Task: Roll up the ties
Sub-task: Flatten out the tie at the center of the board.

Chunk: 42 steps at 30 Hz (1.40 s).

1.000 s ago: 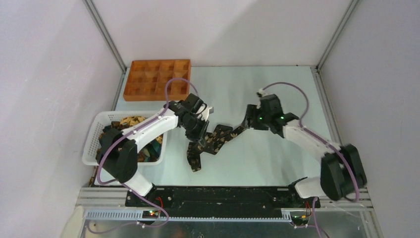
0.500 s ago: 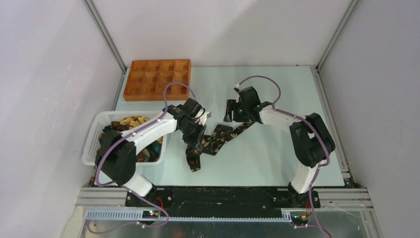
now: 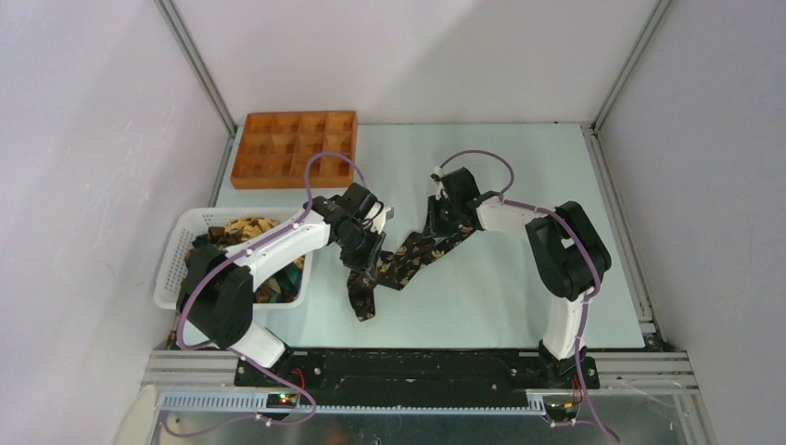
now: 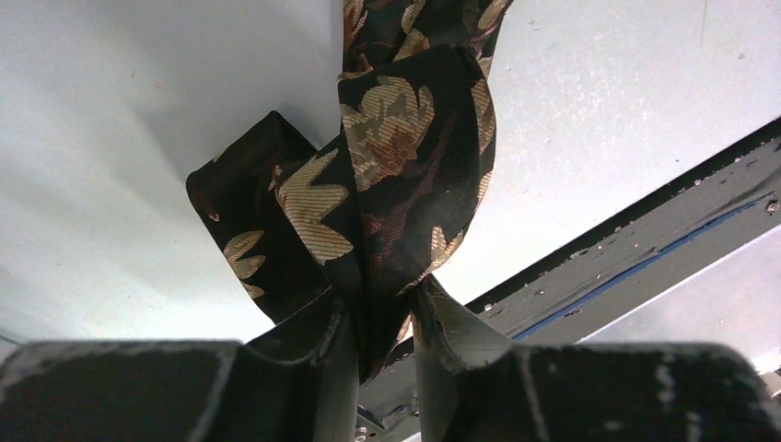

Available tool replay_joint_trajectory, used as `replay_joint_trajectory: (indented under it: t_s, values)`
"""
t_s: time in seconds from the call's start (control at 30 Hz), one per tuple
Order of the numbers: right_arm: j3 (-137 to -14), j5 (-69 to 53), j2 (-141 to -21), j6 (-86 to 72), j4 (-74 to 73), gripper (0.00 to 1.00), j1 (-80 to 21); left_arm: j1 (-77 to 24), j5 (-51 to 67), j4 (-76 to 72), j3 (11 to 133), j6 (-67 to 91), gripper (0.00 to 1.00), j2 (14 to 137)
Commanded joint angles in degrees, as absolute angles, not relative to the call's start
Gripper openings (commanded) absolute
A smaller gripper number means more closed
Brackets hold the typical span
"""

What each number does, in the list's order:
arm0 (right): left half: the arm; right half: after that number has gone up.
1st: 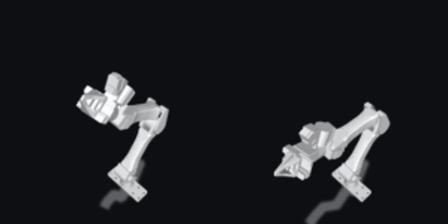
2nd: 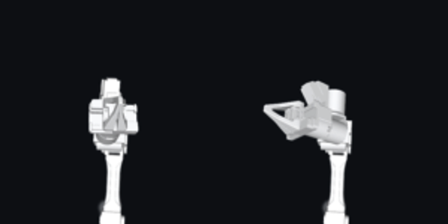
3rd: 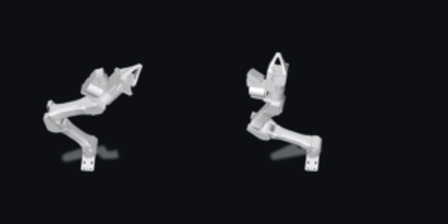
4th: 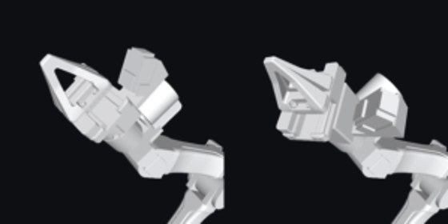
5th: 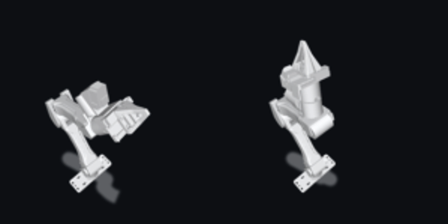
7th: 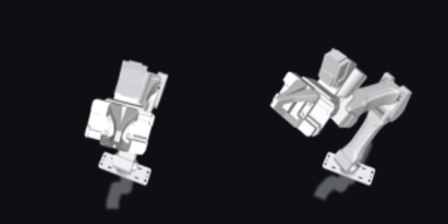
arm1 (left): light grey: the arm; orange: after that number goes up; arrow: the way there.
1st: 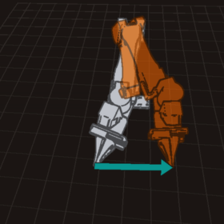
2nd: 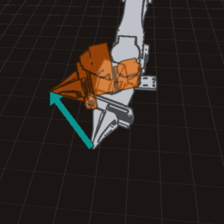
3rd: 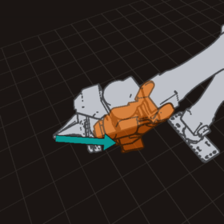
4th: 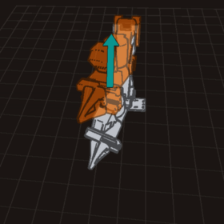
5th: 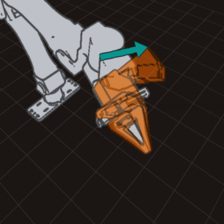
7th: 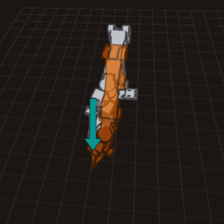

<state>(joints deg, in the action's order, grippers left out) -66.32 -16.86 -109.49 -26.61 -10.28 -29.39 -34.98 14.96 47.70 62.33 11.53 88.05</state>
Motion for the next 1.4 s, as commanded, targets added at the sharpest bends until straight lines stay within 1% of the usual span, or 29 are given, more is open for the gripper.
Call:
replay_joint_trajectory:
  t_s: [0.0, 0.03, 0.2, 0.27, 0.33, 0.37, 0.4, 0.43, 0.5, 0.67, 0.83, 0.97, 1.17, 1.37]
  values:
    - [-68.40, -19.49, -108.93, -27.42, -9.44, 0.02, -28.67, -34.85, 13.03, 46.78, 63.63, 11.52, 0.30, 86.85]
    - [-68.21, -19.35, -108.11, -27.99, -9.22, 0.00, -28.40, -34.74, 12.77, 46.48, 63.76, 11.65, 0.31, 86.93]
    - [-62.12, -15.38, -100.57, -31.96, -6.75, 0.00, -22.55, -33.97, 11.66, 45.67, 66.96, 12.30, 0.38, 88.69]
    - [-59.01, -11.04, -96.48, -33.72, -7.14, 0.00, -19.11, -33.93, 11.59, 45.44, 69.16, 12.57, 0.43, 89.94]
    - [-55.83, -6.62, -92.04, -35.57, -8.33, 0.00, -15.05, -33.92, 11.48, 45.16, 71.56, 13.05, 0.62, 91.08]
    - [-53.90, -4.98, -90.67, -36.29, -8.96, 0.00, -12.15, -33.92, 11.35, 45.17, 72.39, 13.21, 0.77, 91.63]
    - [-52.92, -1.95, -87.73, -37.83, -10.41, 0.00, -10.82, -33.88, 11.26, 45.04, 74.06, 13.47, 0.82, 91.83]
    - [-51.13, -0.97, -86.40, -38.38, -10.92, 0.00, -8.09, -33.86, 11.14, 44.93, 74.78, 13.59, 0.91, 91.99]
    - [-48.30, 1.79, -82.56, -40.06, -12.20, 0.00, -4.34, -33.87, 10.91, 43.89, 76.08, 13.82, 0.98, 91.41]
    - [-43.99, 7.67, -75.15, -42.88, -14.64, 0.00, 0.19, -33.85, 8.08, 39.56, 73.64, 15.52, 1.00, 88.37]
    - [-42.30, 17.24, -70.05, -46.79, -18.19, 0.00, 2.02, -33.88, 6.78, 34.82, 64.78, 18.90, 1.00, 83.49]
    - [-42.28, 23.02, -67.31, -49.41, -20.72, 0.00, 3.13, -33.84, 5.94, 30.09, 56.94, 23.42, 0.97, 78.70]
    - [-42.80, 25.06, -65.04, -50.57, -20.60, 0.00, 7.39, -33.94, 2.66, 28.25, 49.30, 28.56, 0.96, 70.79]
    - [-45.69, 23.99, -67.62, -50.60, -20.38, 0.00, 8.69, -35.93, 1.58, 27.93, 45.66, 33.00, 0.91, 67.19]
